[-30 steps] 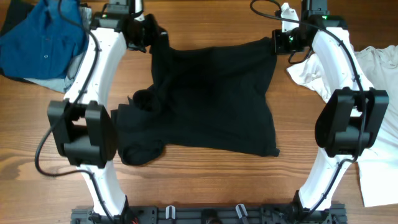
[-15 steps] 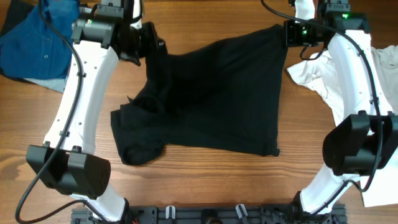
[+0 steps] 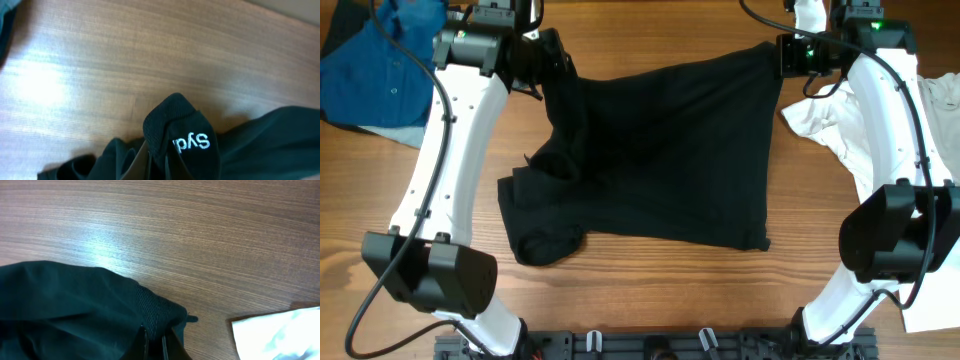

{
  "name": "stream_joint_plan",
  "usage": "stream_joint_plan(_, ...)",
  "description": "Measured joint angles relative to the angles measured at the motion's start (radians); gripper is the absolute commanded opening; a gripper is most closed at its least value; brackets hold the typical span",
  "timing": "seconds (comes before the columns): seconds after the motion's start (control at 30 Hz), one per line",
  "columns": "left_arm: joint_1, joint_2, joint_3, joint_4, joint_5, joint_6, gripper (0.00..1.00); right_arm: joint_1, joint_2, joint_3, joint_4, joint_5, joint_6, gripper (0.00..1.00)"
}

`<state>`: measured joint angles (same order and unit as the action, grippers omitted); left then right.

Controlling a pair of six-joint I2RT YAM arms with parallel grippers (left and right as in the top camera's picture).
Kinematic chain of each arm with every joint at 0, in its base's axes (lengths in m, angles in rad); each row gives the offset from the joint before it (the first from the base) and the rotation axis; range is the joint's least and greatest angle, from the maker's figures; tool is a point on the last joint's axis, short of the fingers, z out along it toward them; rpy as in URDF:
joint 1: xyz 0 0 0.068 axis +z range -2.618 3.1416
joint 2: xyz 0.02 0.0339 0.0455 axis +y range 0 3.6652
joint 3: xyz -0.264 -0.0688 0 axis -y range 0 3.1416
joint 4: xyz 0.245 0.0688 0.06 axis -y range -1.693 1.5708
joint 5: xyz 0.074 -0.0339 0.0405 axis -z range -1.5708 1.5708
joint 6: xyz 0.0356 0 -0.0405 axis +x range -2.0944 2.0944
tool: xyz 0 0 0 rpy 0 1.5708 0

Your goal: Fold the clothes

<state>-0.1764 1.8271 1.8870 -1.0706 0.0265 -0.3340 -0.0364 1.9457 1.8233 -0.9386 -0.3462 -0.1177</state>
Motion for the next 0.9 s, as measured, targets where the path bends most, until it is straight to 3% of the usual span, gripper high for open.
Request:
stream_joint_plan(0.43,0.054,0.339,0.003,0.06,-0.007,0.0,0.04,0.0,0.0,0.0,-0.003,0.0,0.0,0.04)
stream_joint_plan(0.83,0.203,0.367,0.003,0.132,-0.005,-0.068,0.04,0.0,0.0,0.0,-0.004,-0.001,0.0,0.04)
stream_joint_plan(0.9,0.235,0.367,0.003,0.129,0.028,-0.075,0.16,0.002,0.0,0.0,-0.004,-0.002,0.0,0.04)
